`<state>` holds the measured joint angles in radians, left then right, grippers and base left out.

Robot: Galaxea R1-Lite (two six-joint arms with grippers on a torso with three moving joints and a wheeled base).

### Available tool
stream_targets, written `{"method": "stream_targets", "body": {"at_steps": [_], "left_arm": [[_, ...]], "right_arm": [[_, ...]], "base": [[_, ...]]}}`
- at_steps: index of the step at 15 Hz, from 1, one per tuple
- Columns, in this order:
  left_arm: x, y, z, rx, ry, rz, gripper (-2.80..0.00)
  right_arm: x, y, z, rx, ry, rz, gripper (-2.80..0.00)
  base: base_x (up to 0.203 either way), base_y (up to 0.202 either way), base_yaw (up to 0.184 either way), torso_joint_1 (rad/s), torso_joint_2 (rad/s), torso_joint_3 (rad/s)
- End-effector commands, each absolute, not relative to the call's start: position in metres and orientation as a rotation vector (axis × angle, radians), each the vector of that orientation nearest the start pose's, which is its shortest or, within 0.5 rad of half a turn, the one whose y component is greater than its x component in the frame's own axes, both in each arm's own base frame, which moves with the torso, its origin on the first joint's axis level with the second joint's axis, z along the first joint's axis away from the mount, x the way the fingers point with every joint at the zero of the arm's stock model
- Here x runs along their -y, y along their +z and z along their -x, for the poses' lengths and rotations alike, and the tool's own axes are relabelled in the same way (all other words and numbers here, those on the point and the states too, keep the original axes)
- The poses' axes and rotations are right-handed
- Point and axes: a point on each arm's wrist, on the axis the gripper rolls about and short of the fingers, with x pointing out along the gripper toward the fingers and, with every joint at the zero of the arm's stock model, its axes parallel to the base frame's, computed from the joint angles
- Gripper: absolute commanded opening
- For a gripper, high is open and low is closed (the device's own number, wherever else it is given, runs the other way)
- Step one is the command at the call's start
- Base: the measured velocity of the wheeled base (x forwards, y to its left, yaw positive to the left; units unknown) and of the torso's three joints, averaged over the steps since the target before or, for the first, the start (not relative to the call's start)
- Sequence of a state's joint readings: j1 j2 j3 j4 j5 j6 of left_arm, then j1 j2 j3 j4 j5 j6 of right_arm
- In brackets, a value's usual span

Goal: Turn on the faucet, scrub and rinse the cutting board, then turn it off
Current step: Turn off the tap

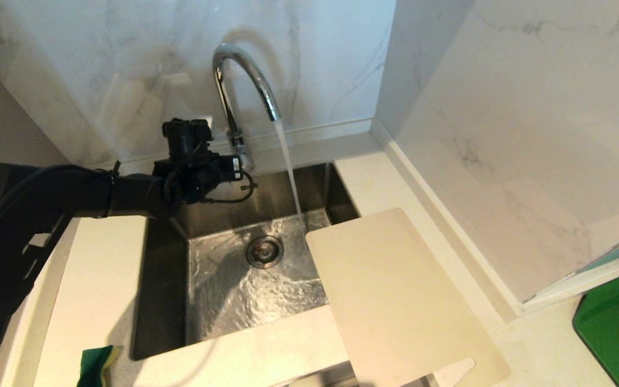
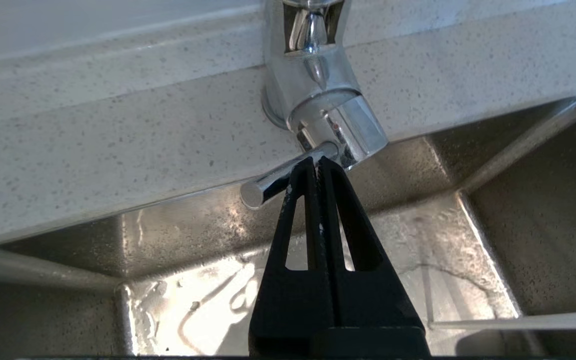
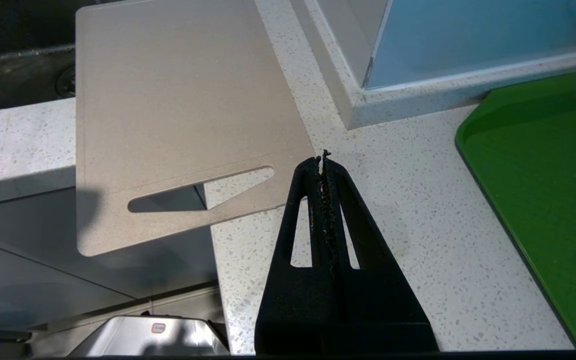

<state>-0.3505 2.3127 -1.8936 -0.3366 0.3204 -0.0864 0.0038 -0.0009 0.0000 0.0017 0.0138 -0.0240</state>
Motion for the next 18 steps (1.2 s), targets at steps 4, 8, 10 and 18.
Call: {"method": "stream_targets", "body": {"at_steps": [4,8,10,18], "left_arm": [[0.155,0.209,-0.476,-0.064,-0.026,0.067,-2.8],[0.15,0.205,-0.48,-0.07,-0.028,0.066,-2.8],[0.147,0.204,-0.483,-0.046,-0.032,0.074,-2.8],[0.147,0.203,-0.487,0.007,-0.038,0.082,-2.8]], "right_arm": [[0.0,0.075,0.023,-0.001,0.02,0.025,-2.8],[0.0,0.075,0.023,-0.001,0.018,0.025,-2.8],[0.0,0.075,0.023,-0.001,0.02,0.025,-2.8],[0.0,0.075,0.023,-0.001,0.018,0.025,-2.8]], "base": [[0.0,0.0,0.0,0.0,0.0,0.0],[0.0,0.0,0.0,0.0,0.0,0.0],[0.0,0.0,0.0,0.0,0.0,0.0],[0.0,0.0,0.0,0.0,0.0,0.0]]}}
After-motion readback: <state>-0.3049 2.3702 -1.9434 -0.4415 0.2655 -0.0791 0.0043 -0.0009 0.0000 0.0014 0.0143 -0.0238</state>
